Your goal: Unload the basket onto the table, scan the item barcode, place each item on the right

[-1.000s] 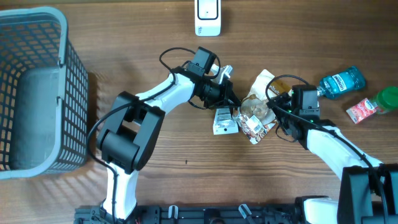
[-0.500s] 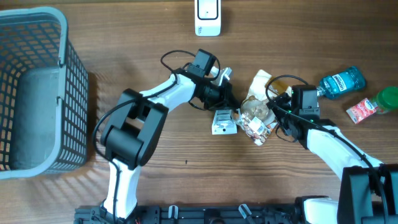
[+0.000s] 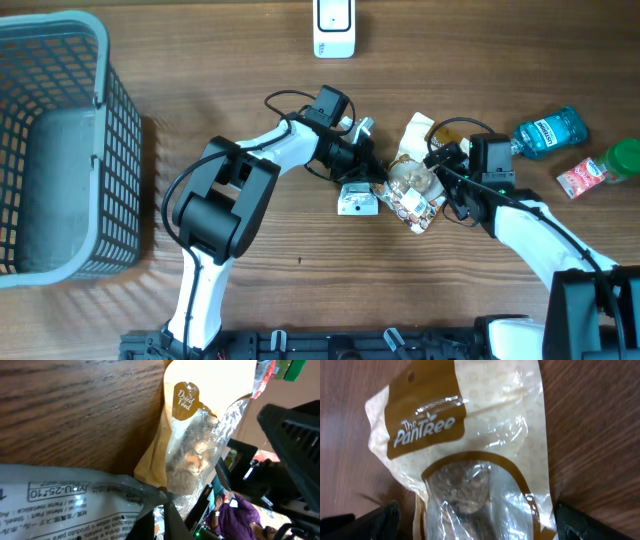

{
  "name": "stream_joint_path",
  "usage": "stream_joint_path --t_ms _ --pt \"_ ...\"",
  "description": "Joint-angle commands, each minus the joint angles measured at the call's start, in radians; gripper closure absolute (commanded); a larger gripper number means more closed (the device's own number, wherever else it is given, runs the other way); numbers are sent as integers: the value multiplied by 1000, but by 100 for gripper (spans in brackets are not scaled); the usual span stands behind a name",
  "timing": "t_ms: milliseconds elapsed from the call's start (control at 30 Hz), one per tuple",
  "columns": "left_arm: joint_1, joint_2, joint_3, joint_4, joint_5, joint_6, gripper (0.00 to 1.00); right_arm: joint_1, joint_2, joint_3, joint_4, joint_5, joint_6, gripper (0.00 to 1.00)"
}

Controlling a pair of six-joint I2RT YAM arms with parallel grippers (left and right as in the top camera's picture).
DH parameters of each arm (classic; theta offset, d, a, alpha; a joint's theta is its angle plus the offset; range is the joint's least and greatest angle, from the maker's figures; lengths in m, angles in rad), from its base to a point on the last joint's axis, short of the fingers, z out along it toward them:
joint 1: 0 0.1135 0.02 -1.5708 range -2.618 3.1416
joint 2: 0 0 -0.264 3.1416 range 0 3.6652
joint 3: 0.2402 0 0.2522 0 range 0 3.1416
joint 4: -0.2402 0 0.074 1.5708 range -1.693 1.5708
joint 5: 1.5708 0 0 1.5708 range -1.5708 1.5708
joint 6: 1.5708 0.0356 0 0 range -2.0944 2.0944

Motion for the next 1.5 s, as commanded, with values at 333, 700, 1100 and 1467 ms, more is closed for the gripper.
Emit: stream_joint_path --t_ms 333,700,1100,1467 --pt "2 56 -14 -60 -123 -10 96 7 89 -259 122 -198 109 0" --pt "2 56 -14 -64 -123 -10 96 -4 97 -292 278 -148 114 10" --pt "2 56 -14 -64 -123 -10 96 -41 97 -317 -163 -70 159 4" --pt "2 56 -14 -69 -122 -10 96 -61 97 -334 -189 -127 289 0"
